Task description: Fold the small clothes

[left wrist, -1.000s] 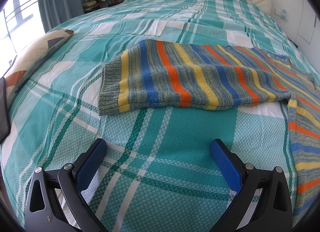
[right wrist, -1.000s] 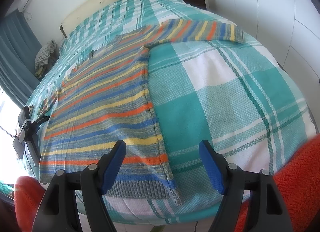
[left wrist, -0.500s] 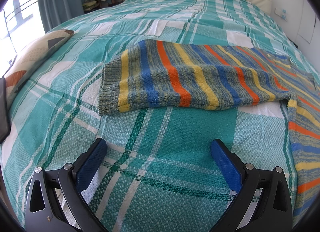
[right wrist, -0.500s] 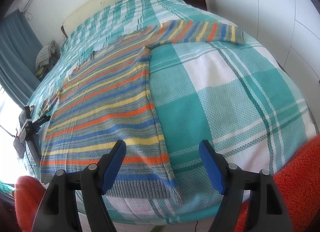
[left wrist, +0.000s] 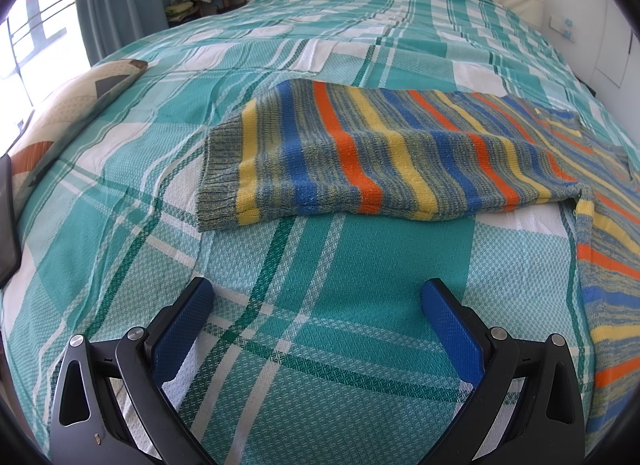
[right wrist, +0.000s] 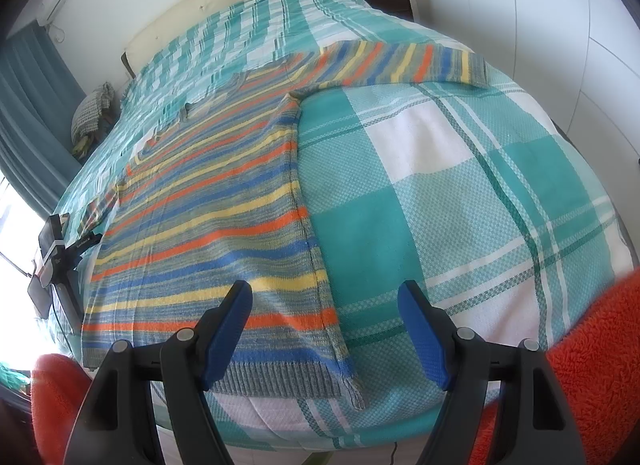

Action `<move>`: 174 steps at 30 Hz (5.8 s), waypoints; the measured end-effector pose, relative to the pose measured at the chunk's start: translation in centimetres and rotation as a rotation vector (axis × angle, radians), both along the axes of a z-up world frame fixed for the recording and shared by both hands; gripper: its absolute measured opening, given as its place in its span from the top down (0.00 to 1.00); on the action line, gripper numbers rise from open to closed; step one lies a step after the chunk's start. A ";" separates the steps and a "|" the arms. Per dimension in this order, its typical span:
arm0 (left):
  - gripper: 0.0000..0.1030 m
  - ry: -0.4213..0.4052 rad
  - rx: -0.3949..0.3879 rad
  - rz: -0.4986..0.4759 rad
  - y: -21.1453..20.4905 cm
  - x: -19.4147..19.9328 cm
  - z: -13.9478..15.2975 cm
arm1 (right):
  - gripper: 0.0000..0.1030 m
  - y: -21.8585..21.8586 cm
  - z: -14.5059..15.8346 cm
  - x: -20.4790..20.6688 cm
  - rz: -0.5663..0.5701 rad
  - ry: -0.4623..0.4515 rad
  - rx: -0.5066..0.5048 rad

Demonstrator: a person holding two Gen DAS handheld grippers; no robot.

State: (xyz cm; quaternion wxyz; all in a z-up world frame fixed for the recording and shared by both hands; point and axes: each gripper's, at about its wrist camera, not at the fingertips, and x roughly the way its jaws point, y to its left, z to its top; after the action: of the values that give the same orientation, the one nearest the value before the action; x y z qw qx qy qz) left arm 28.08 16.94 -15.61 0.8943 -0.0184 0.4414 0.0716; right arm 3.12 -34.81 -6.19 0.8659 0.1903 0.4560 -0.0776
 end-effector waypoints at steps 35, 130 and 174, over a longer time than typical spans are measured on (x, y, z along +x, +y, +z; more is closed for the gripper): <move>0.00 0.001 0.000 0.001 0.0 0.0 0.0 | 0.27 -0.1 -0.5 0.0 -0.007 0.009 0.014; 0.00 0.003 0.000 0.003 0.0 0.1 0.0 | 0.27 -0.5 -0.4 0.1 -0.001 0.000 0.049; 0.00 0.005 0.000 0.003 0.0 0.1 0.1 | 0.27 -0.2 0.1 0.0 0.003 -0.024 0.044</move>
State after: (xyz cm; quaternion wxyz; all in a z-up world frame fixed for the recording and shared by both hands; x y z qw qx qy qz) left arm 28.17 16.92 -15.54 0.8932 -0.0191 0.4434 0.0731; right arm 3.08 -34.96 -6.04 0.8672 0.2094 0.4472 -0.0640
